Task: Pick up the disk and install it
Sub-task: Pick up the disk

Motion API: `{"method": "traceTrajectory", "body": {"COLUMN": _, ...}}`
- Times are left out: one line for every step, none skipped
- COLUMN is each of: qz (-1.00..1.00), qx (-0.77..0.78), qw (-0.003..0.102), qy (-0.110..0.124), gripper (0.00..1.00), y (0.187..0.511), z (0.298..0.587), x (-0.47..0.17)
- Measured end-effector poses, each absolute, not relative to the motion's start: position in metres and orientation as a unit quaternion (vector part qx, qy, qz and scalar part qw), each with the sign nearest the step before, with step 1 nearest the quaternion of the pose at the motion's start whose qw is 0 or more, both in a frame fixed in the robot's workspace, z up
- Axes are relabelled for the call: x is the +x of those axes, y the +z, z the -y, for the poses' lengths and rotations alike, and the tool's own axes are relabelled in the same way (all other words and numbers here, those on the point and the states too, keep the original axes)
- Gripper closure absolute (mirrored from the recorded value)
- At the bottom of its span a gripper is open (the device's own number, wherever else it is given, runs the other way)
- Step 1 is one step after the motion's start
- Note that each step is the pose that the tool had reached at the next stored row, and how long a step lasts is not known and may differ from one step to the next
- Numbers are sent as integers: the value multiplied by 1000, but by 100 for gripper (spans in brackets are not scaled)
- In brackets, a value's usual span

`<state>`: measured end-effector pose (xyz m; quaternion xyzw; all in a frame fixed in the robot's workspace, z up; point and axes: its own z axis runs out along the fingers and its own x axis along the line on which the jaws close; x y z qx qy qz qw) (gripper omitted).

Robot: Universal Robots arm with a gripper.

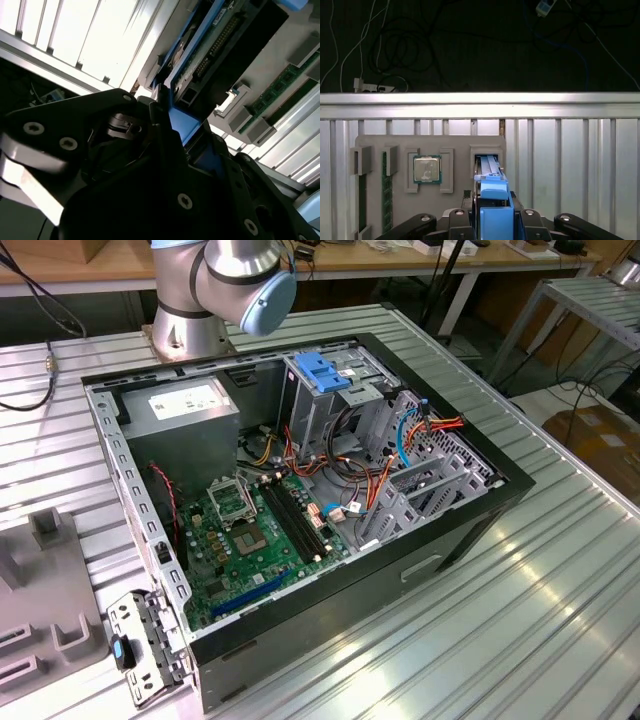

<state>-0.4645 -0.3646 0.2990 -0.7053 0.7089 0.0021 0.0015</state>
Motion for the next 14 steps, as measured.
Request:
{"method": "traceTrajectory", "body": {"qz": -709, "qx": -706, "qw": 2, "qy": 2, "gripper": 63, "y": 299, "z": 365, "x": -465}}
{"method": "traceTrajectory", "body": {"qz": -708, "qx": -706, "qw": 2, "qy": 2, "gripper": 63, "y": 299, "z": 365, "x": -464}}
{"method": "traceTrajectory", "body": {"qz": -708, "qx": -706, "qw": 2, "qy": 2, "gripper": 63, "y": 299, "z": 365, "x": -464}}
{"method": "traceTrajectory", "body": {"qz": -708, "qx": -706, "qw": 2, "qy": 2, "gripper": 63, "y": 299, "z": 365, "x": -464}}
{"method": "traceTrajectory", "body": {"qz": -711, "qx": -704, "qw": 2, "qy": 2, "gripper": 63, "y": 299, "z": 365, "x": -464}}
{"method": "traceTrajectory", "body": {"qz": -716, "qx": -699, "qw": 2, "qy": 2, "gripper": 63, "y": 299, "z": 365, "x": -464}}
{"method": "traceTrajectory", "body": {"qz": -716, "qx": -698, "qw": 2, "qy": 2, "gripper": 63, "y": 299, "z": 365, "x": -464}}
{"method": "traceTrajectory", "body": {"qz": -716, "qx": -698, "qw": 2, "qy": 2, "gripper": 63, "y": 299, "z": 365, "x": -464}}
{"method": "traceTrajectory", "body": {"qz": -716, "qx": -698, "qw": 2, "qy": 2, "gripper": 63, "y": 299, "z": 365, "x": -464}}
{"method": "traceTrajectory", "body": {"qz": -716, "qx": -698, "qw": 2, "qy": 2, "gripper": 63, "y": 299, "z": 365, "x": -464}}
{"method": "traceTrajectory", "body": {"qz": -716, "qx": -698, "qw": 2, "qy": 2, "gripper": 63, "y": 299, "z": 365, "x": -464}}
{"method": "traceTrajectory", "body": {"qz": -716, "qx": -698, "qw": 2, "qy": 2, "gripper": 63, "y": 299, "z": 365, "x": -464}}
{"method": "traceTrajectory", "body": {"qz": -716, "qx": -698, "qw": 2, "qy": 2, "gripper": 63, "y": 299, "z": 365, "x": -464}}
{"method": "traceTrajectory", "body": {"qz": -716, "qx": -698, "qw": 2, "qy": 2, "gripper": 63, "y": 299, "z": 365, "x": -464}}
